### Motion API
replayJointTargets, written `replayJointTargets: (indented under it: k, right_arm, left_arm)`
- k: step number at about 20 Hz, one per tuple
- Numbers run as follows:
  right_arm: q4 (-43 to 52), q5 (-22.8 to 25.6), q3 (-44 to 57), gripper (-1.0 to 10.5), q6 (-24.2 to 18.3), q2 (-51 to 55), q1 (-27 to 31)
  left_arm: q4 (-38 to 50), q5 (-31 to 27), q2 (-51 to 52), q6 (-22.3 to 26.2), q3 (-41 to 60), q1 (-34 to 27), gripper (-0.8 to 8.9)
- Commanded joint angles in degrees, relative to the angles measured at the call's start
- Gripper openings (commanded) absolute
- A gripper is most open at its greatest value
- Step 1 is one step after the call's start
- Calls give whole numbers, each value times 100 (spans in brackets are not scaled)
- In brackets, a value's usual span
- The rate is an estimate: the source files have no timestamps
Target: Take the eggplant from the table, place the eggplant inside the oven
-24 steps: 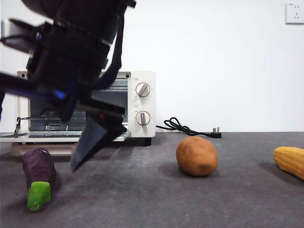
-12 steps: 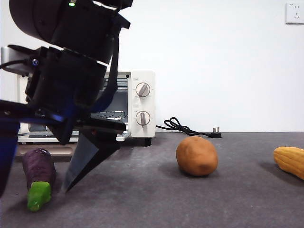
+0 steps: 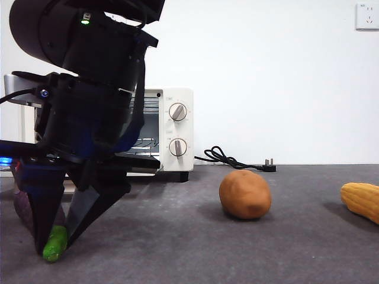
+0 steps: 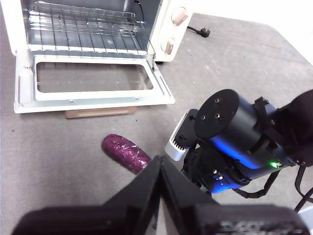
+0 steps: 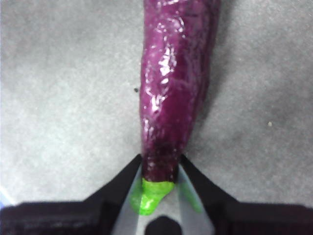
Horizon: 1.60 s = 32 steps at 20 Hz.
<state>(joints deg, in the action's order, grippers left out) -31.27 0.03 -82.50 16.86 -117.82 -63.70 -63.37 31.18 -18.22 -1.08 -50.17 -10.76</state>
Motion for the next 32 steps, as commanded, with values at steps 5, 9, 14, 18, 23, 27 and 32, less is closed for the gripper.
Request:
replayJointTargets:
  k: [5,9,14,18,23,27,32]
  right_arm:
    - [-201,-490,63,-12,-358,667,-46]
    - [-168,-1163,-79,-12,-361,1211,149]
    - [190,-1784,-278,-12,-310,1191,704]
    - [852,-2581,-278,-12,275,1110,1290]
    - [1403,-3318,-284,-12,861,667,1882]
    - [2144,-3722,-293,-12,1552,249,2214]
    - [2758,-3757,-623,-12,2142,-87,2400]
  left_arm:
    - [24,-317,35,157,17,238,-6]
    - [13,-313,33,155,15,299,-6]
    - [-42,-313,35,155,17,299,-6]
    - [-46,-310,35,153,17,299,-6]
    - [-46,-308,35,151,17,299,-6]
    - [-48,-308,33,151,17,299,-6]
    - [-109,-310,33,151,17,299,-6]
